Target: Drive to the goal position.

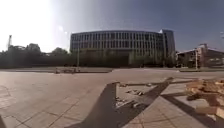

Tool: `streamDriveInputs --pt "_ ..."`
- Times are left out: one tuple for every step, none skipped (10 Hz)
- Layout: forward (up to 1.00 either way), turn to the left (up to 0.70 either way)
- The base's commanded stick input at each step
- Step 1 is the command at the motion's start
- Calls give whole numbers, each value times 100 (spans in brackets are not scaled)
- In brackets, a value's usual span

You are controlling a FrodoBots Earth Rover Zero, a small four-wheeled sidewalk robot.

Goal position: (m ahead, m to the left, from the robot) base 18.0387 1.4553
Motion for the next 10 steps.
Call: streamDriveInputs --pt "70 3" --pt "70 3" --pt "70 3" --pt "70 3" --pt "70 3" --pt "70 3" --pt "70 3" --pt "70 3" --pt "70 3" --pt "70 3"
